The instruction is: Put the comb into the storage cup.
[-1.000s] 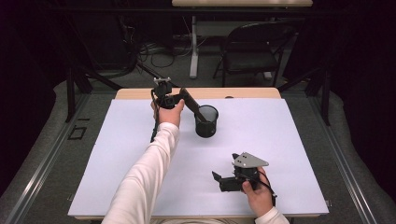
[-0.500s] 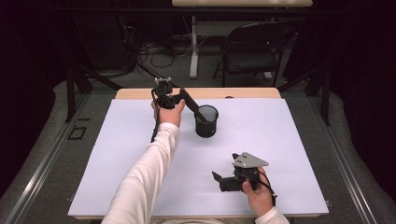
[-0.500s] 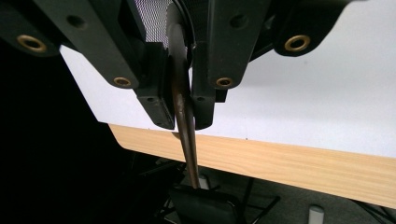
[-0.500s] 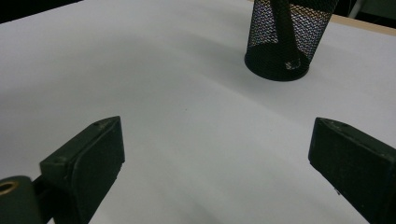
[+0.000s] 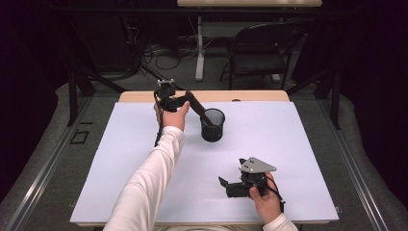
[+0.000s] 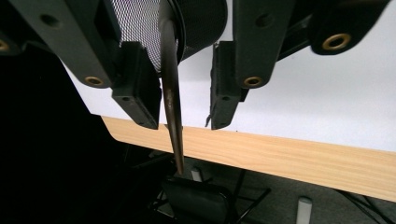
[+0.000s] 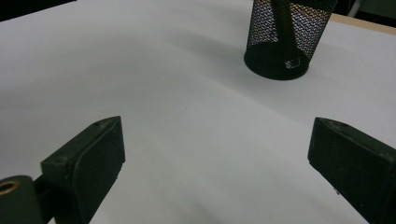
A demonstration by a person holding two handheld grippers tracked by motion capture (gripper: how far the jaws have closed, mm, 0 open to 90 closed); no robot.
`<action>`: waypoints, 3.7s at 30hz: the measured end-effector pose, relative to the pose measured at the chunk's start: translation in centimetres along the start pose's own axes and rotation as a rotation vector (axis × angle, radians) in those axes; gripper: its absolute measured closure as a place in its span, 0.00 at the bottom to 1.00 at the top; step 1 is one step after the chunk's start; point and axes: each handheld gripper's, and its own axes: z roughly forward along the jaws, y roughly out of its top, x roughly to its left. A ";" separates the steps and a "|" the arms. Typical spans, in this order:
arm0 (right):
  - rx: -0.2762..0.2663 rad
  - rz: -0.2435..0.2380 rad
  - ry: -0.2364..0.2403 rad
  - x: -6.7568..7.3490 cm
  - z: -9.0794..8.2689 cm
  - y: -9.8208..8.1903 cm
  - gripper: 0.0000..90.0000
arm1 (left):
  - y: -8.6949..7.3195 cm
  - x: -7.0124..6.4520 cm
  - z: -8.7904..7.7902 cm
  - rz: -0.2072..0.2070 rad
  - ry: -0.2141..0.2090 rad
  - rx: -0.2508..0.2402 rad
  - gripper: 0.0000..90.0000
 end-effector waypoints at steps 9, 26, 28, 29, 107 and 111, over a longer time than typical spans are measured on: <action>0.003 -0.003 -0.005 0.1 0.1 -0.1 0.05 | 0.4 0.2 -0.7 0.007 0.010 -0.046 0.54; 0.006 -0.009 -0.011 0.1 0.1 -0.1 0.05 | 1.3 0.9 -2.5 -0.001 -0.002 -0.130 0.42; 0.008 -0.011 -0.012 0.1 0.1 -0.1 0.05 | 1.4 1.1 -2.7 0.004 0.008 -0.136 0.41; 0.007 -0.008 -0.011 0.2 0.1 -0.1 0.05 | 1.5 1.2 -2.8 0.005 0.010 -0.139 0.41; 0.017 -0.017 -0.017 0.3 0.3 -0.1 0.05 | 1.4 3.0 -7.9 0.178 -0.052 -0.013 0.17; 0.016 -0.016 -0.018 0.3 0.3 -0.1 0.05 | 1.1 2.7 -8.5 0.213 -0.071 0.005 0.13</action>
